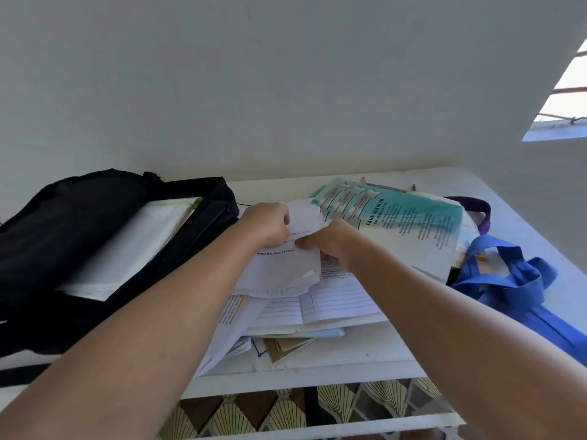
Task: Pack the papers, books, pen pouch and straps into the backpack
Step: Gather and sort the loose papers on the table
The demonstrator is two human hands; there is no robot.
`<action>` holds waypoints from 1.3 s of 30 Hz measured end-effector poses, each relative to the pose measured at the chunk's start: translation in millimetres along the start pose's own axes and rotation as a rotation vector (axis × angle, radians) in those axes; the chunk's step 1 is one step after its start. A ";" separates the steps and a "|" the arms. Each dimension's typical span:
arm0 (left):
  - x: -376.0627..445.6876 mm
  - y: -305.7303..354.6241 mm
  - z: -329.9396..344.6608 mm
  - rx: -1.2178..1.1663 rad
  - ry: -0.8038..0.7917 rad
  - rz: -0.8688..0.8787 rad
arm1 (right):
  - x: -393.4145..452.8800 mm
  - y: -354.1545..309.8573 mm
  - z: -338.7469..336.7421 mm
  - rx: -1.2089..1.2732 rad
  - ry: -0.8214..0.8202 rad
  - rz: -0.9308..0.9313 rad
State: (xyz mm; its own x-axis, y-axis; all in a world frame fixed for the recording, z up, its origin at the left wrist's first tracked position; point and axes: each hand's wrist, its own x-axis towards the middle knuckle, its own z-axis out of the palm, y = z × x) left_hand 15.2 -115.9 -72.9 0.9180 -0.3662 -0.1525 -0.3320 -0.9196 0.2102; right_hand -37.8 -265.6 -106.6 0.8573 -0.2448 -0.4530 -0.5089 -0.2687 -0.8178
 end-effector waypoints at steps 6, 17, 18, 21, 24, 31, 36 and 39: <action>-7.6 -13.8 -0.7 -0.269 0.084 -0.009 | -5.9 -7.3 3.1 0.089 -0.056 -0.013; 11.5 -32.2 -57.7 -0.574 0.211 0.053 | -38.6 -23.8 -72.5 -0.214 0.220 -0.565; 15.4 -29.0 -62.6 -0.583 0.135 0.097 | -40.6 -20.7 -80.2 -0.255 0.261 -0.603; 22.1 -14.1 -77.3 -0.470 -0.013 0.212 | -39.8 -11.0 -98.3 -0.312 0.416 -0.687; 25.1 5.3 -87.1 -0.390 -0.042 0.239 | -34.3 -5.2 -109.6 -0.267 0.548 -0.701; 26.3 24.6 -84.0 -0.657 0.007 0.254 | -24.5 0.6 -105.5 0.215 0.846 -0.419; 15.2 32.1 -94.0 -1.044 0.094 0.235 | -18.7 1.4 -95.1 0.876 0.223 -0.276; 8.4 34.7 -83.3 -1.187 0.181 0.232 | -20.6 -8.7 -106.0 0.738 0.248 -0.407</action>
State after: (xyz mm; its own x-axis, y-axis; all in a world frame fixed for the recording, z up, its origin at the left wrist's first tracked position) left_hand 29.5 -139.1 13.5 0.9115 -0.3926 0.1225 -0.1744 -0.0992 0.9797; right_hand -59.4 -357.0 -52.5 0.8758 -0.4793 -0.0561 0.0867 0.2706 -0.9588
